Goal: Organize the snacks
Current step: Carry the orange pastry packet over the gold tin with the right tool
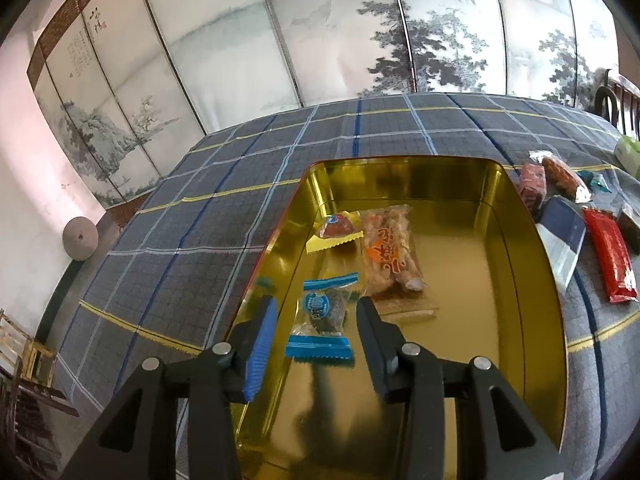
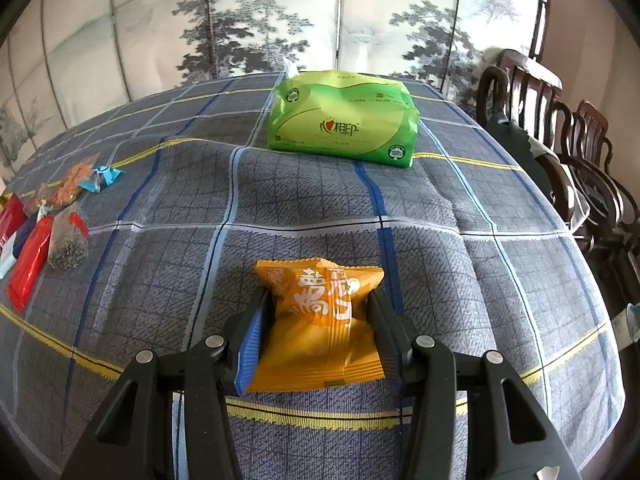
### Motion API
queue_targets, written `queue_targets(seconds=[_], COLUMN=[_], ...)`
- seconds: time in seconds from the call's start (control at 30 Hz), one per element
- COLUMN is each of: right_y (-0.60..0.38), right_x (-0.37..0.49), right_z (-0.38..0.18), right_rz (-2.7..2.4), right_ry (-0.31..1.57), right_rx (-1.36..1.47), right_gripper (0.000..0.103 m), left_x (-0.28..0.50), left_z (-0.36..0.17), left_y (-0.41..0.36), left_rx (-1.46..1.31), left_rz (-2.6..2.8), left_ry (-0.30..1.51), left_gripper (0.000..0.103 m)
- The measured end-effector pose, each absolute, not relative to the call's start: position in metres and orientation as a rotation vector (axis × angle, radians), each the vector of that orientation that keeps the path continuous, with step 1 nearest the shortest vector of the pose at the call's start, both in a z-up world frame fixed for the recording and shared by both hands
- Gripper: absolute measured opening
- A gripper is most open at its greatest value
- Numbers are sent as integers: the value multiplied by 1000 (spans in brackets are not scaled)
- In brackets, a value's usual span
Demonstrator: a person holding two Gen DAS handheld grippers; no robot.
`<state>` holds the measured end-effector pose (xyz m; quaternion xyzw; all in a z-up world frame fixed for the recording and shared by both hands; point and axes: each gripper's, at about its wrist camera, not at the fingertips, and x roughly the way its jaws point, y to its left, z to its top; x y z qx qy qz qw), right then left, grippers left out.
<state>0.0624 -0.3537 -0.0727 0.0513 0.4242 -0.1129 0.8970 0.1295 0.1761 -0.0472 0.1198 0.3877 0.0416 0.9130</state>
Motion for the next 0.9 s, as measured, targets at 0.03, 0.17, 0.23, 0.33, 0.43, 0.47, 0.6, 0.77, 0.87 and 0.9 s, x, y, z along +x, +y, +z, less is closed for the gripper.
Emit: queue_targets(seconds=[0.03,0.17,0.23,0.33,0.43,0.47,0.6,0.77,0.87,0.9], right_y=[-355,-350,-344,-339,-330,-323,-295,-243,-208,-192], right_x=[62,63,63,61,60,59,64,79,91,96], right_z=[-73,-72,-71,-69,-61,-57,-34,-1,12,17], right_rz=[-236,-228,-226,-212,-184,-174,-106,13,93,132], right_ry=[878,874,871,868,853,847,815,768,752,747], right_rx=[108,144,163,205,229,231,217,165,142,132], right_gripper=[45,44,44,43,43,42,42,42,42,42], left_x=[127,116,113,107,100,99,89,82,79,78], left_z=[-45,-33,-27,-18,-10,-9,-2,2,3,3], left_y=[176,177,178,178,176,174,168,161,157,157], left_rx=[248,252,241,223,205,206,204,216,228,230], left_rz=[83,78,75,68,54,56,47,49,53,53], left_ry=[794,759,747,736,726,722,708,705,701,700], left_gripper=[42,42,42,42,42,42,42,42,42,42])
